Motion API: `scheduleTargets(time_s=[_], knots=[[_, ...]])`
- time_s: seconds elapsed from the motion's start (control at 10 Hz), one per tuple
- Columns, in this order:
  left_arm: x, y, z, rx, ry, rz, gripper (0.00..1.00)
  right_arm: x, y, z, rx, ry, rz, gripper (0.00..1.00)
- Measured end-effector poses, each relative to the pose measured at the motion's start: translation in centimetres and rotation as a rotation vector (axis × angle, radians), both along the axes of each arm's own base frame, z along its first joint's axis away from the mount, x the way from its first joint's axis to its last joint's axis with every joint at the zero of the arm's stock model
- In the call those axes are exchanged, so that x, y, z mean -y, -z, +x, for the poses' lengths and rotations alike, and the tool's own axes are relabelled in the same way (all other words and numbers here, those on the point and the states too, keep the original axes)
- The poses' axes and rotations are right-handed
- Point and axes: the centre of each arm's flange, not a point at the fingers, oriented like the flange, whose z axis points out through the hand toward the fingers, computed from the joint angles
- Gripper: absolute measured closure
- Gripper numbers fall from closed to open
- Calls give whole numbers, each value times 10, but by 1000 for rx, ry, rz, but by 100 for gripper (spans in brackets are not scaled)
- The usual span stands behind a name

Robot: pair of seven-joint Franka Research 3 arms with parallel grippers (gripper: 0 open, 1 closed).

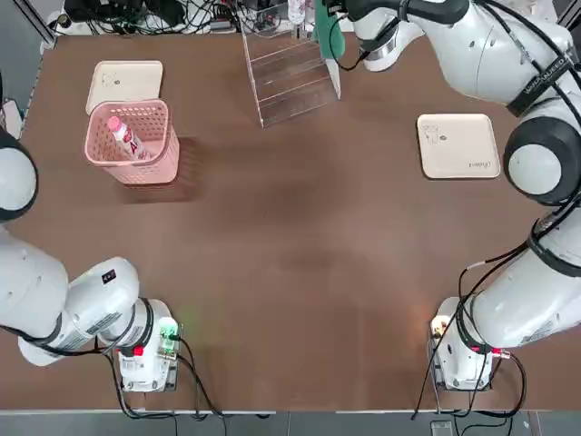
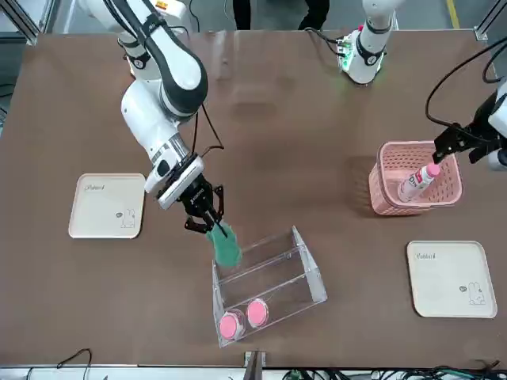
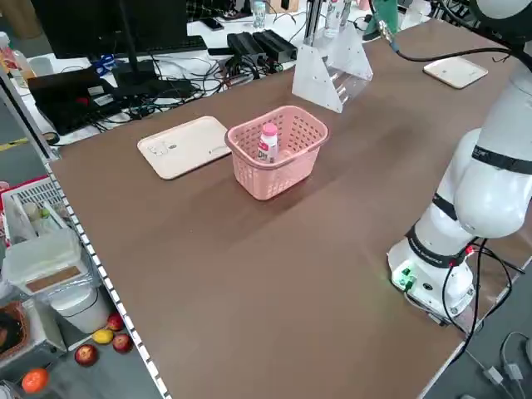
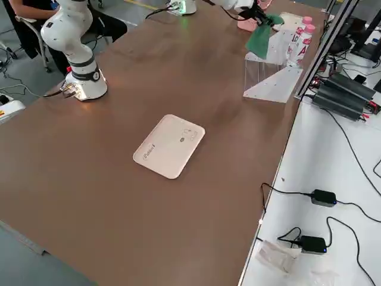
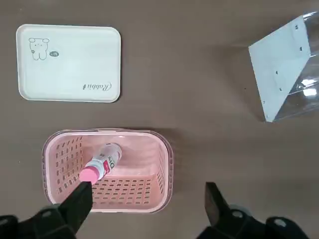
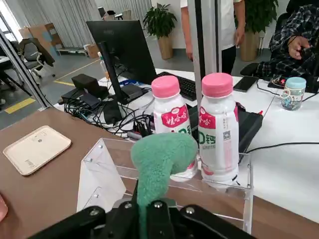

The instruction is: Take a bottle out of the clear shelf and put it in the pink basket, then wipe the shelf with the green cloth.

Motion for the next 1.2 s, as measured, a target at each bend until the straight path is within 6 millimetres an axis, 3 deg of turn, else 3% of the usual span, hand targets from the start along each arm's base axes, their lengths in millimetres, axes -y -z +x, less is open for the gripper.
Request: scheduleTargets(time_s=[0.4, 0.7, 1.0, 1.2], knots=[[-6, 4, -2, -36, -58, 8, 0, 8, 2, 5, -2, 18, -3, 95], [25, -1, -9, -57, -17, 22, 0, 35, 6, 18, -18, 80, 12, 95], [20, 2, -8, -69, -36, 38, 0, 37, 9, 18, -39, 97, 34, 95], [34, 1, -11, -73, -14, 45, 0, 35, 9, 17, -41, 94, 36, 95]])
